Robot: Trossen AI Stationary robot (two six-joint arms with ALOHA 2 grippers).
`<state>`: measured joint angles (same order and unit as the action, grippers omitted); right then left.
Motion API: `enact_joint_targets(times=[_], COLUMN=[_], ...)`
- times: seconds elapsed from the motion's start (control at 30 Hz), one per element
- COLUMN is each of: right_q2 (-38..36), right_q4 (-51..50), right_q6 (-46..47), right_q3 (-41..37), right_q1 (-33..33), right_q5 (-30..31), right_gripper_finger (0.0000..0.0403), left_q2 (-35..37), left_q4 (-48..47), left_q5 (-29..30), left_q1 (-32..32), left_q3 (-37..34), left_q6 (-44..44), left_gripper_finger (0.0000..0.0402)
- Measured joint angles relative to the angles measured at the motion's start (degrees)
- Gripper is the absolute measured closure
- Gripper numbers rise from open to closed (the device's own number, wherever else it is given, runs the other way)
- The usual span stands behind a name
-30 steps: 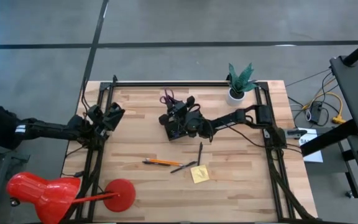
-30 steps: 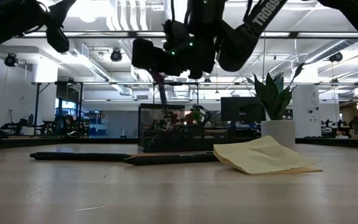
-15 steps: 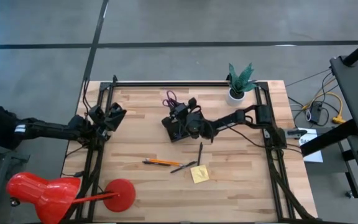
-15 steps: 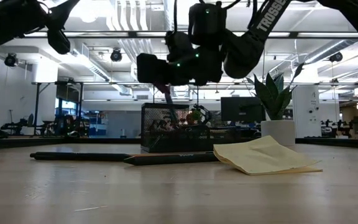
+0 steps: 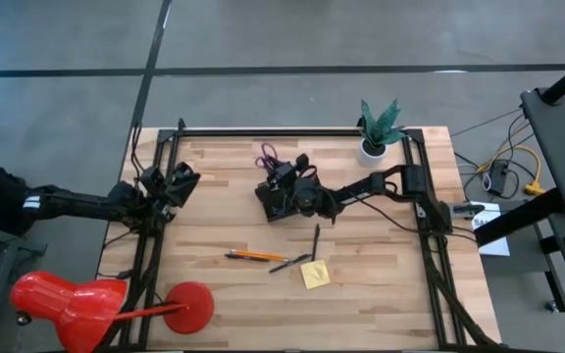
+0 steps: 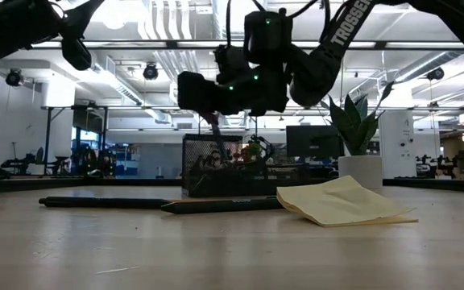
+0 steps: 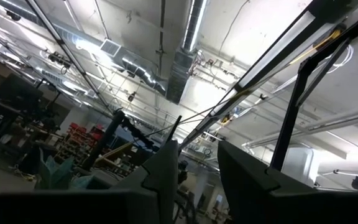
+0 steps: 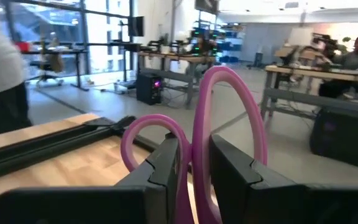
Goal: Pick and place office supplies into organizer
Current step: Put the purple scissors into the black desk organizer, then put the right black ballpen into the black desk organizer
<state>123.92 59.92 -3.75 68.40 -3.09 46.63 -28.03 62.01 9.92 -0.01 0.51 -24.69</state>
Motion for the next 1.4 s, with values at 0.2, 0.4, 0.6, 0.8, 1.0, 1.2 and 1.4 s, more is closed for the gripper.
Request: enact_joint_targets(times=[0.2,0.4,0.6,0.8,1.0,1.2,1.4], right_q2=[0.0,-0.2,-1.5,-4.7,-8.8,-12.5,-12.5], right_q4=[-1.5,-11.1,-13.5,-13.7,-30.2,-60.9,-69.3], right_q6=[-3.6,-1.9,-7.2,-8.7,6.3,44.6,32.3], right_q3=[0.2,0.1,0.3,0.7,0.7,2.7,2.6], right_q1=[2.7,3.7,6.0,8.7,11.5,10.9,12.8], right_q5=[-0.1,-0.1,0.3,3.3,0.1,-22.4,-35.2], right_gripper_finger=[0.0304,0.0256,0.0220,0.0209,0.0210,0.0211,0.0211], left_q2=[-0.8,-1.1,-0.1,1.4,2.3,1.4,-0.3], left_q4=[0.0,0.1,0.2,0.2,0.1,0.0,-0.1], left_q5=[1.4,1.6,1.7,1.7,1.7,1.7,1.7], left_q1=[0.0,0.0,0.0,0.0,0.0,0.0,0.0], left_q3=[0.0,0.0,0.0,0.0,0.0,0.0,0.0], left_q6=[0.0,0.0,-0.1,-0.2,-0.2,-0.2,-0.2], left_gripper_finger=[0.0302,0.0302,0.0302,0.0302,0.0302,0.0302,0.0302])
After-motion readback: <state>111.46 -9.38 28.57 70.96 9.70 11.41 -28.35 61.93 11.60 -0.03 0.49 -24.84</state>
